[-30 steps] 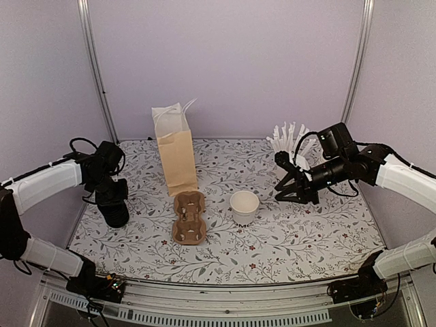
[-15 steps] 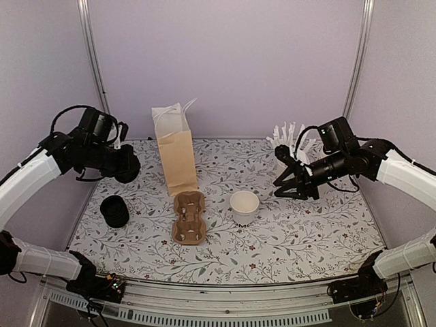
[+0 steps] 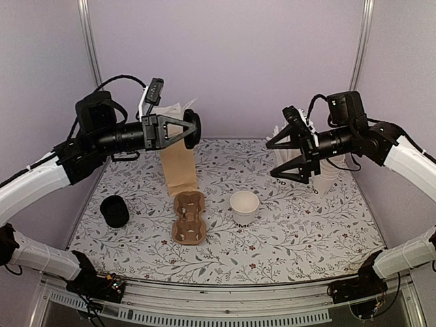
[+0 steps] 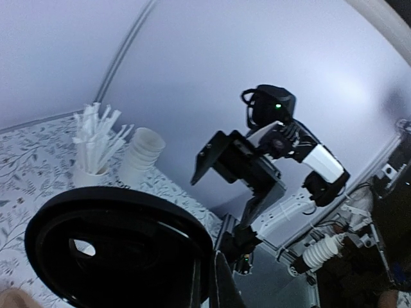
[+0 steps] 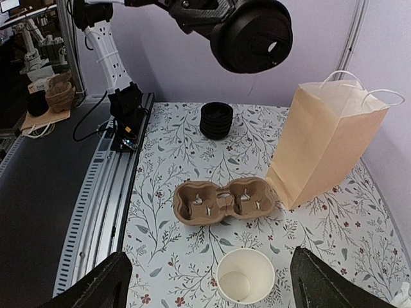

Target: Pack the takeout coffee

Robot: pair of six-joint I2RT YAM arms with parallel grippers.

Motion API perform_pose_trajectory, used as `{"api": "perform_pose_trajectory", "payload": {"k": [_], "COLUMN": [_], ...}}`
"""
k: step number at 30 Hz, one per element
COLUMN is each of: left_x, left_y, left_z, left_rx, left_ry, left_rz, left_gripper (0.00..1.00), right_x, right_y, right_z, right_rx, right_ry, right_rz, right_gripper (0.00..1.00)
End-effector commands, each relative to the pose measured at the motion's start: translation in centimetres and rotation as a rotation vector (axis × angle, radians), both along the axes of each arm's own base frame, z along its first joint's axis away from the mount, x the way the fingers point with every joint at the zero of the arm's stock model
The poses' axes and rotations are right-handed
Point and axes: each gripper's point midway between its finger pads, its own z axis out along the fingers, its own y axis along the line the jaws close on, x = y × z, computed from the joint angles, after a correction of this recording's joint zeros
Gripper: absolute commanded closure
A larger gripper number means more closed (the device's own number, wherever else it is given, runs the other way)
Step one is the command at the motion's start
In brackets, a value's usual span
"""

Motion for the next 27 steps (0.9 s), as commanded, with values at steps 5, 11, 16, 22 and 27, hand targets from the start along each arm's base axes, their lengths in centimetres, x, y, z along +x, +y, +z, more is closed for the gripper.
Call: {"api": "perform_pose_trajectory", "payload": {"k": [5, 11, 16, 22, 27], "left_x": [-5.6, -6.3, -6.5, -6.4, -6.1], "left_y": [-6.1, -7.5, -8.0, -8.5, -8.7], "left_z": [3.9, 3.7, 3.4, 3.1, 2.9], "left_rx": [-0.219, -0.244, -0.273, -0.281, -0.281], "left_ry": [-0.121, -0.119, -0.114, -0.110, -0.108], "left_rz": [-0.431, -0.504, -0.532, -0.541, -0.533], "left_gripper": [1.00, 1.00, 1.00, 1.00, 1.00], "right_x": [-0.8, -1.2, -0.9, -0.7, -0.9], "right_y": [2.1, 3.2, 4.9, 6.0, 6.2], "right_z": [4.9, 6.4, 5.8, 6.2, 6.9], "right_rx": [0.140, 0.164, 0.145, 0.153, 0.167], "right_ry": [0.039, 0.042, 0.074, 0.086, 0.094], "right_rz": [0.131, 0.146, 0.126, 0.116, 0.110], "right_gripper": [0.01, 0.01, 0.01, 0.01, 0.01]}}
